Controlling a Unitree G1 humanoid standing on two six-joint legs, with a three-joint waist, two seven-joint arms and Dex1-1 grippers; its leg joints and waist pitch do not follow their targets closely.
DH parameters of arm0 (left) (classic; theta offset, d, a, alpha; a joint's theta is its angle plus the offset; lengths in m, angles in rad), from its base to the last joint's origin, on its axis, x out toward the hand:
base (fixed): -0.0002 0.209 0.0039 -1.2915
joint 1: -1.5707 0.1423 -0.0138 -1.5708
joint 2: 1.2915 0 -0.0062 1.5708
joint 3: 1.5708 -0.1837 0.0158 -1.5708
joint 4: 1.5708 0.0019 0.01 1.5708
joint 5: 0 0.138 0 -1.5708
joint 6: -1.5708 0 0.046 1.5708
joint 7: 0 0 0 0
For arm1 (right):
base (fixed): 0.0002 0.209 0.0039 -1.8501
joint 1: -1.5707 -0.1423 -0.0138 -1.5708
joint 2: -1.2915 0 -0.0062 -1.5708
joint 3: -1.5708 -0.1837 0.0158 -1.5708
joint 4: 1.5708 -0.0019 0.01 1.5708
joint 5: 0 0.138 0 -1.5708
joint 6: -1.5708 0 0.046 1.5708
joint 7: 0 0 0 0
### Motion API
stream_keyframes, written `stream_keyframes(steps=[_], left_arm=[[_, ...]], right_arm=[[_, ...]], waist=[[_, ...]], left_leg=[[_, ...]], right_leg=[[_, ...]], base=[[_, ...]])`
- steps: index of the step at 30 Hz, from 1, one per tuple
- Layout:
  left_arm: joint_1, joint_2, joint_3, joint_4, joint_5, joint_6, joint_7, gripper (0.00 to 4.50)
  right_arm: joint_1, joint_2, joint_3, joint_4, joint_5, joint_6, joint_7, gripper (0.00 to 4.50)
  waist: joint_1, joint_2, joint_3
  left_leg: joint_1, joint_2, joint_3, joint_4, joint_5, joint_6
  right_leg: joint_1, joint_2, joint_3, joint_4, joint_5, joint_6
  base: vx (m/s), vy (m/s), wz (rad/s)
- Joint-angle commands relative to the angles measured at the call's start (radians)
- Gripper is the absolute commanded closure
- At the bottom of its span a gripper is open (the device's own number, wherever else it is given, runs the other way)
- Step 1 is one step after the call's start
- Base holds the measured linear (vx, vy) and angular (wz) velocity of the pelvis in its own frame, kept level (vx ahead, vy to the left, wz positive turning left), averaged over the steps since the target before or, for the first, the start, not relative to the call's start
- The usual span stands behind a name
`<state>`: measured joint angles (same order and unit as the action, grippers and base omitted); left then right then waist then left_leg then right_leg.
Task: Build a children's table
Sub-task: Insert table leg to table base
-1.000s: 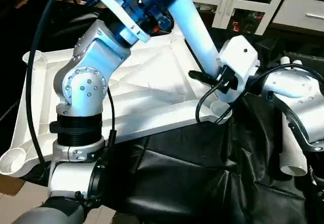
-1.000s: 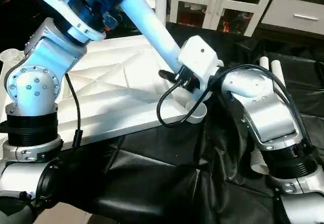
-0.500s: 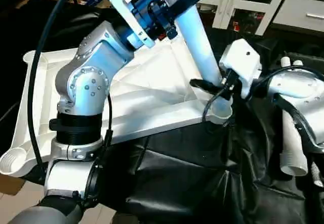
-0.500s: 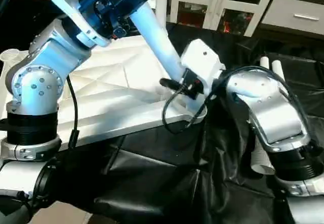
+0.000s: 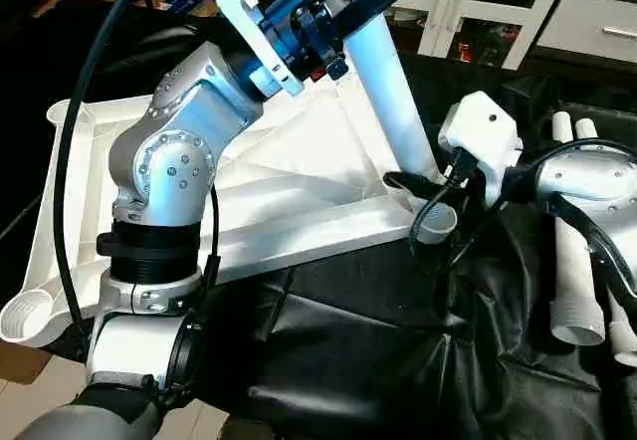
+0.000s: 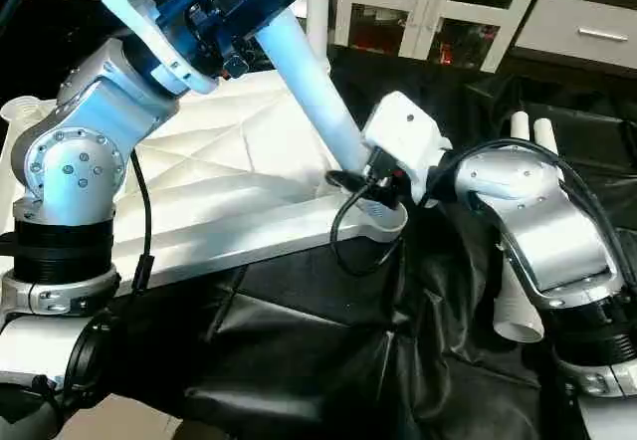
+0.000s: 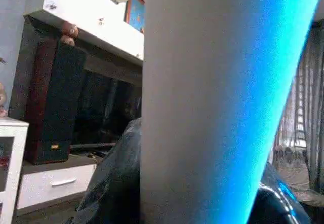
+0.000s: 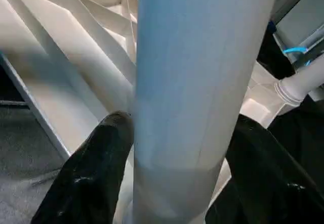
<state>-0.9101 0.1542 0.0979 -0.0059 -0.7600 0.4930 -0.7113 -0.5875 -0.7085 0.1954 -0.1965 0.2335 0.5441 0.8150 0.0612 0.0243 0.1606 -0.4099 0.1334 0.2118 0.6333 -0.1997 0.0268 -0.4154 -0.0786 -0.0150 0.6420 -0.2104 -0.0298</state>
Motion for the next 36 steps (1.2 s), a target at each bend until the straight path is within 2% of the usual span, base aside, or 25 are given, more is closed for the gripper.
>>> stream_keyframes(steps=[1,13,14,21,22,30,33,35,36], left_arm=[[-0.024,0.004,0.001,-0.012,-0.006,-0.009,-0.007,2.95],[-0.012,-0.001,0.002,-0.049,-0.048,0.029,-0.018,2.95],[-0.011,0.001,-0.001,-0.050,-0.047,0.031,-0.020,2.95],[-0.010,0.009,-0.010,-0.050,-0.042,0.032,-0.024,2.95],[-0.010,0.009,-0.010,-0.051,-0.041,0.033,-0.024,2.95],[-0.012,0.008,-0.017,-0.045,-0.029,0.032,-0.027,2.95],[-0.011,0.016,-0.038,-0.032,0.028,0.008,-0.008,2.95],[-0.009,0.016,-0.031,-0.014,0.026,0.007,-0.009,2.95],[-0.008,0.015,-0.026,-0.008,0.026,0.005,-0.007,2.60]], right_arm=[[0.009,-0.010,-0.018,-0.034,0.011,0.017,0.012,1.57],[0.011,0.002,-0.019,-0.031,0.012,0.022,0.017,1.57],[0.007,0.006,-0.020,-0.029,0.011,0.020,0.015,1.84],[0.004,0.008,-0.020,-0.030,0.008,0.017,0.017,2.39],[0.004,0.008,-0.020,-0.030,0.007,0.017,0.018,2.58],[0.007,0.009,-0.018,-0.035,0.011,0.021,0.028,2.66],[0.006,0.012,-0.020,-0.033,0.011,0.018,0.027,2.66],[0.009,0.024,-0.033,-0.031,0.022,0.019,0.017,2.66],[0.010,0.030,-0.039,-0.029,0.026,0.020,0.012,2.67]], waist=[[0.003,-0.004,-0.105],[0.003,-0.006,-0.104],[0.003,-0.006,-0.104],[0.003,-0.005,-0.105],[0.003,-0.005,-0.105],[0.002,-0.006,-0.105],[0.003,-0.007,-0.104],[0.002,-0.008,-0.104],[0.002,-0.008,-0.104]], left_leg=[[0.036,0.093,-0.051,-0.067,0.020,0.118],[0.035,0.093,-0.050,-0.066,0.017,0.119],[0.036,0.093,-0.050,-0.066,0.017,0.119],[0.037,0.094,-0.051,-0.066,0.021,0.116],[0.036,0.093,-0.051,-0.066,0.027,0.117],[0.037,0.093,-0.050,-0.066,0.019,0.115],[0.036,0.094,-0.051,-0.066,0.020,0.118],[0.035,0.093,-0.050,-0.066,0.026,0.120],[0.034,0.092,-0.050,-0.066,0.023,0.120]], right_leg=[[0.062,-0.079,0.038,-0.046,0.149,-0.332],[0.062,-0.079,0.038,-0.047,0.132,-0.330],[0.061,-0.078,0.038,-0.047,0.130,-0.329],[0.061,-0.078,0.038,-0.046,0.137,-0.329],[0.061,-0.077,0.037,-0.044,0.144,-0.330],[0.061,-0.077,0.038,-0.046,0.131,-0.328],[0.061,-0.079,0.038,-0.047,0.131,-0.324],[0.061,-0.079,0.039,-0.046,0.139,-0.325],[0.061,-0.079,0.039,-0.046,0.136,-0.326]], base=[[0.000,0.000,0.00],[0.000,0.000,0.00],[0.000,0.000,0.00],[0.000,0.000,0.00],[0.000,0.000,0.00],[0.000,0.000,0.00],[0.000,0.000,0.00],[0.000,0.000,0.00],[0.000,0.000,0.00]])
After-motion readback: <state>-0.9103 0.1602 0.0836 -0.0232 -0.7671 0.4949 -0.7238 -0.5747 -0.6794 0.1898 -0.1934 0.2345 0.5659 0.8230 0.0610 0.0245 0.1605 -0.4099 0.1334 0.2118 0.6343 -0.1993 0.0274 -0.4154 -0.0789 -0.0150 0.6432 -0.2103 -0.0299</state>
